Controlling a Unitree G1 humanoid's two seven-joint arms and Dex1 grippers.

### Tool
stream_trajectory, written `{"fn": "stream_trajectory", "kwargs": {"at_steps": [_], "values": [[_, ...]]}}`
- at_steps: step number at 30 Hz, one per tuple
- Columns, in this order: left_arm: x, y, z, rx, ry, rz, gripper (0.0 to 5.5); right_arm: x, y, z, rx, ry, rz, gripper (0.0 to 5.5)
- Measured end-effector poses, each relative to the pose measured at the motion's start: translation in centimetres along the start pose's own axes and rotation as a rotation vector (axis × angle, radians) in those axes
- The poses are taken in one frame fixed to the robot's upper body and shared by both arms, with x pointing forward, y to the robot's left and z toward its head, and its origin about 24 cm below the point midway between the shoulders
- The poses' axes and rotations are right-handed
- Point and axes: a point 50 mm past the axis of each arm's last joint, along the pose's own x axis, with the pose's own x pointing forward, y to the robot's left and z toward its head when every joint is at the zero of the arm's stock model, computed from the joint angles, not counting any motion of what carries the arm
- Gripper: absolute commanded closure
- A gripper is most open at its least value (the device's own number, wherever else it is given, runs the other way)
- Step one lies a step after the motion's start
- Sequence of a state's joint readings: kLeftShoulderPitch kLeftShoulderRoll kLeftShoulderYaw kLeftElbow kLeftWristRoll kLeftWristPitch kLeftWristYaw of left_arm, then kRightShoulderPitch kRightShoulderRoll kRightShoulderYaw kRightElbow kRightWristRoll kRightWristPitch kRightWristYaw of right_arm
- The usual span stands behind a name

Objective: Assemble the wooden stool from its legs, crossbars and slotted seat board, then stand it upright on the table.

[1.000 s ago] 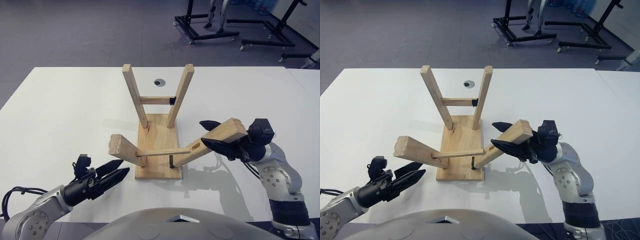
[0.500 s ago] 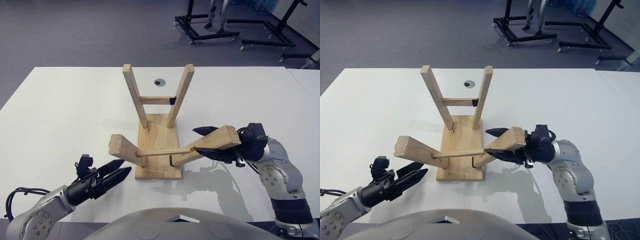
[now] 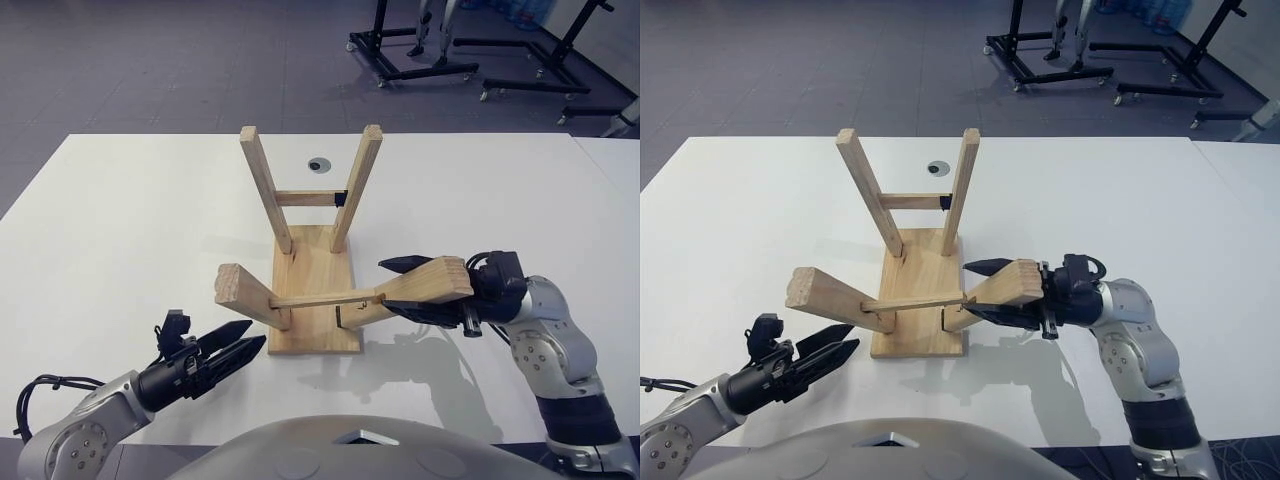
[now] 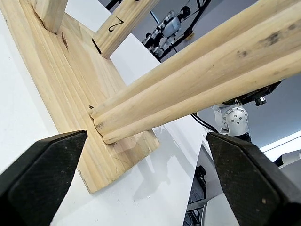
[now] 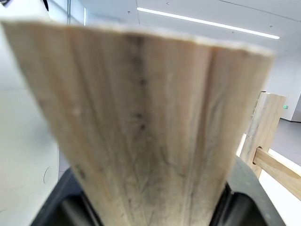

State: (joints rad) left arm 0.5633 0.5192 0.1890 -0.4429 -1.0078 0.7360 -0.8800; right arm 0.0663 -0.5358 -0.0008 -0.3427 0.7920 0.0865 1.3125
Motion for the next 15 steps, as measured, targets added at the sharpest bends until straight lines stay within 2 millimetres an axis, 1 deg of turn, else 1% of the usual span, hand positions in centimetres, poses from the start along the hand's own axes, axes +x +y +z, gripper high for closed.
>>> {"fn": "stream_trajectory", "kwargs": {"at_steps": [7,15], "values": [[0.4,0.3,0.1,0.006,0.011,-0.008,0.85,0.8,-0.5,-0.1,0.007,0.025,0.032,3.46],[0.7,0.7,0.3,0.022,0.021,-0.005,0.85,1.7,-0.7,-0.5,0.018,0.071,0.016,3.46]]}}
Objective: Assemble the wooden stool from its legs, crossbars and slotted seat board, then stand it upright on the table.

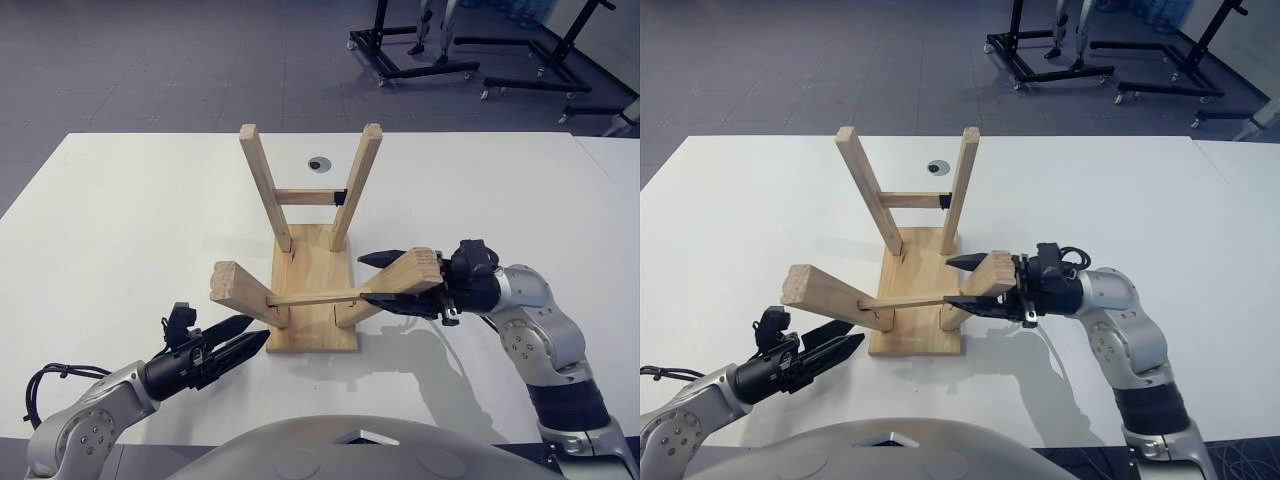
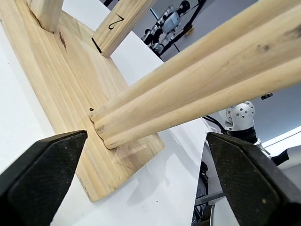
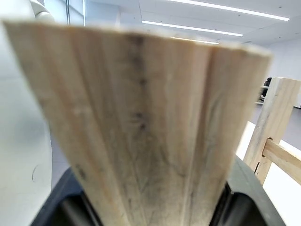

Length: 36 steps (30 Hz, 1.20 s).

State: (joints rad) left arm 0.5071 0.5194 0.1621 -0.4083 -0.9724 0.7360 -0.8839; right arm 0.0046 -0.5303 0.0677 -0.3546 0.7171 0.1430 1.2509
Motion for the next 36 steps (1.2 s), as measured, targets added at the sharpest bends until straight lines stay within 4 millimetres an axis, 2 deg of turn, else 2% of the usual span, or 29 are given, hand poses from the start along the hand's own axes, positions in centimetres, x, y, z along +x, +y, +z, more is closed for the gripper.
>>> {"fn": "stream_trajectory", "kwargs": {"at_steps": [7,12,24,36], "values": [[0.2,0.0,0.0,0.001,0.001,-0.011,0.85,0.4,0.1,0.0,-0.038,0.018,0.017,3.46],[0.1,0.3,-0.1,-0.004,0.001,0.000,0.85,0.7,0.2,0.1,-0.041,0.044,0.097,3.46],[-0.1,1.0,0.0,0.005,0.004,0.011,0.85,1.1,-0.7,0.2,-0.035,0.078,0.015,3.46],[-0.4,1.4,-0.2,0.008,-0.004,0.026,0.85,0.6,-0.6,0.0,0.012,0.110,-0.010,1.33]]}}
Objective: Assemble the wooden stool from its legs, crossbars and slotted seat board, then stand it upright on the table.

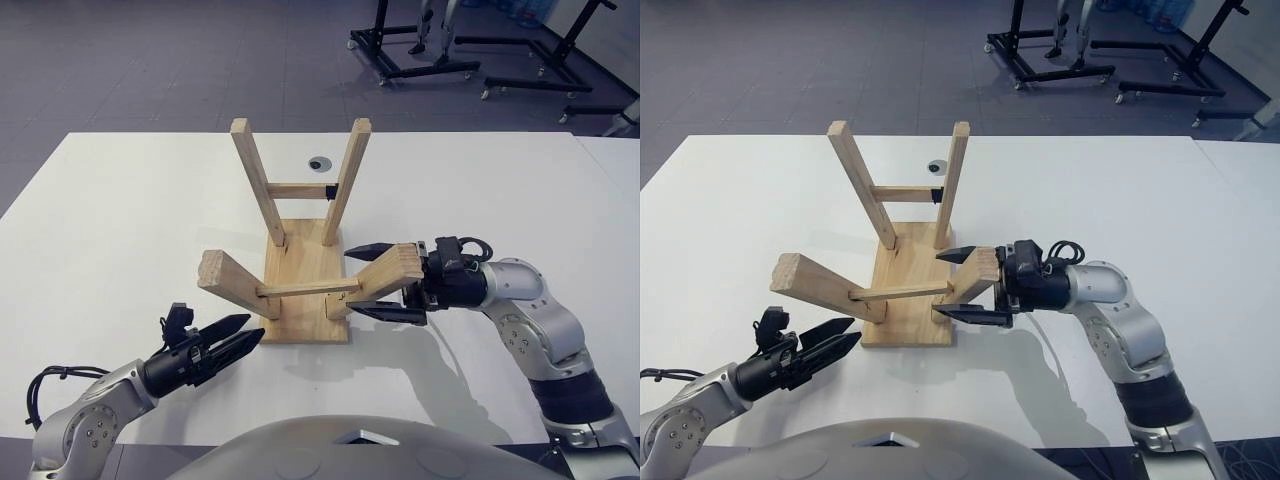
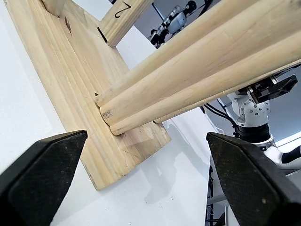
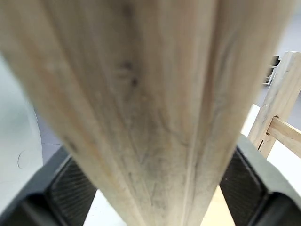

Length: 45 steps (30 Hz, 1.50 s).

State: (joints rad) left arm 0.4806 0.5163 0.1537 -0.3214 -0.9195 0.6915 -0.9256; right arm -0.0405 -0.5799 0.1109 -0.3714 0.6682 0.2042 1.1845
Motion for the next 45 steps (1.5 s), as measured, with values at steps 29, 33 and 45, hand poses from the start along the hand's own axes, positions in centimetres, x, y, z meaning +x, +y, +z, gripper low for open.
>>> {"fn": "stream_trajectory", "kwargs": {"at_steps": [29,33,45], "values": [[-2.6,3.7,0.8,0.539,0.112,0.517,0.85,-1.2,0.0,9.0,-0.011,-0.471,-0.198,1.12],[-1.4,3.5,0.0,0.689,0.142,0.554,0.85,-0.8,-0.8,11.2,-0.091,-0.479,-0.149,1.12],[3.2,0.8,-2.5,0.743,0.211,0.306,0.85,0.3,-1.4,12.3,-0.146,-0.420,-0.100,1.12]]}}
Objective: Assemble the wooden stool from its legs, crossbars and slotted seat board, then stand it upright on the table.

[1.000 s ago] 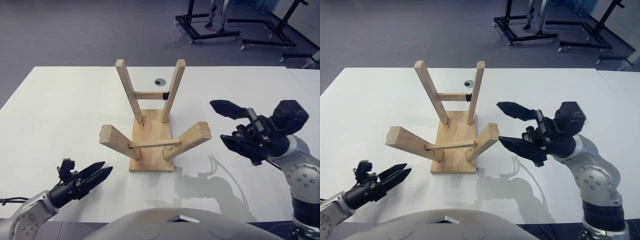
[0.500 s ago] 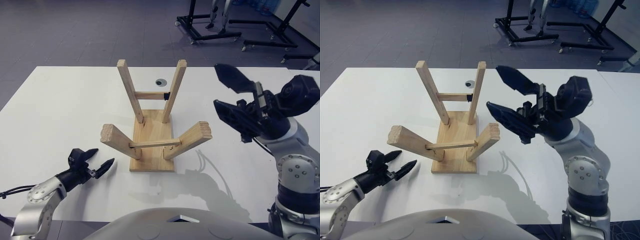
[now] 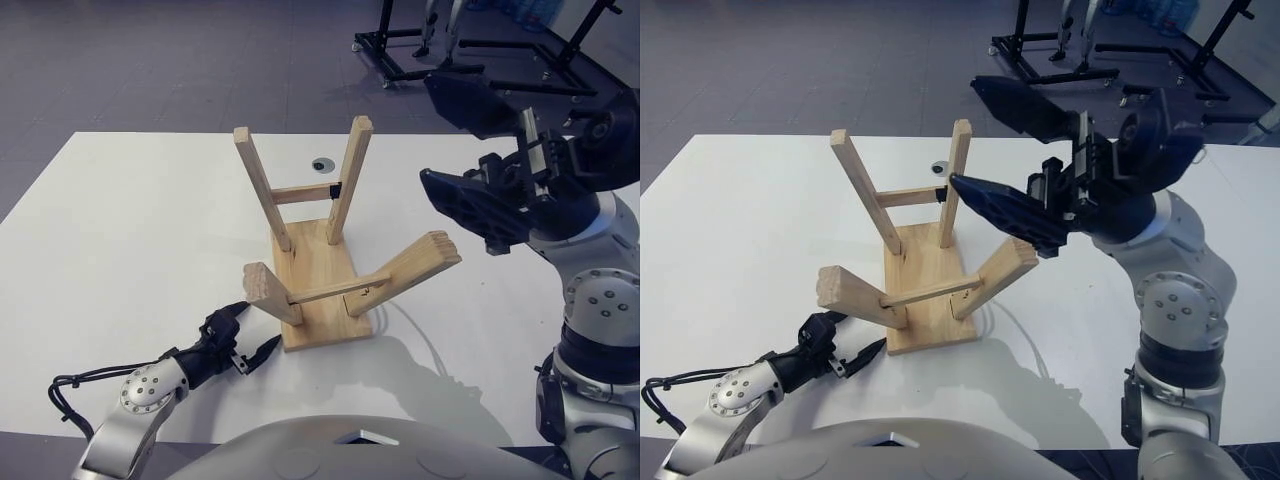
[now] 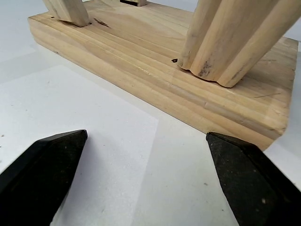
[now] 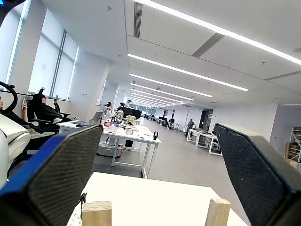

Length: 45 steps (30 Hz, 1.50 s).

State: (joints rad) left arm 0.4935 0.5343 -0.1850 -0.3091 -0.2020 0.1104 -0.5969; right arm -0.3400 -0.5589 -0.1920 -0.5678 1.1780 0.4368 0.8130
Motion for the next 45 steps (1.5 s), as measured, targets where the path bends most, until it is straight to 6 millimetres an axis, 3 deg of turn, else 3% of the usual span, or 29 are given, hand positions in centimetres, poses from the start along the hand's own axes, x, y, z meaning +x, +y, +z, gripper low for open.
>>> {"fn": "stream_trajectory", "kwargs": {"at_steps": [3,10,16,21,28,34,41,45], "values": [[1.0,-0.1,0.4,0.007,-0.009,-0.046,0.85,-0.2,-0.6,0.6,-0.023,0.000,-0.017,1.12],[5.2,1.4,1.7,-0.008,-0.080,-0.094,0.85,-0.5,-1.8,2.5,-0.144,0.018,-0.046,1.12],[8.6,2.9,2.9,-0.022,-0.115,-0.049,0.85,0.2,-1.7,1.8,-0.294,0.097,-0.077,1.12],[9.2,2.9,3.1,-0.054,-0.145,-0.005,0.85,-0.6,-1.8,-0.3,-0.569,0.234,-0.196,1.12],[8.4,2.7,2.7,-0.122,-0.186,0.093,0.85,-2.6,-1.3,-2.7,-0.882,0.378,-0.337,1.12],[7.0,2.2,2.1,-0.158,-0.193,0.136,0.85,-5.2,-0.2,-4.5,-1.009,0.506,-0.362,1.12],[6.9,2.1,2.1,-0.174,-0.188,0.133,0.85,-7.2,-0.2,-6.2,-1.099,0.679,-0.381,1.12],[7.0,2.2,2.1,-0.181,-0.190,0.123,0.85,-7.0,0.5,-7.5,-1.129,0.769,-0.324,1.12]]}}
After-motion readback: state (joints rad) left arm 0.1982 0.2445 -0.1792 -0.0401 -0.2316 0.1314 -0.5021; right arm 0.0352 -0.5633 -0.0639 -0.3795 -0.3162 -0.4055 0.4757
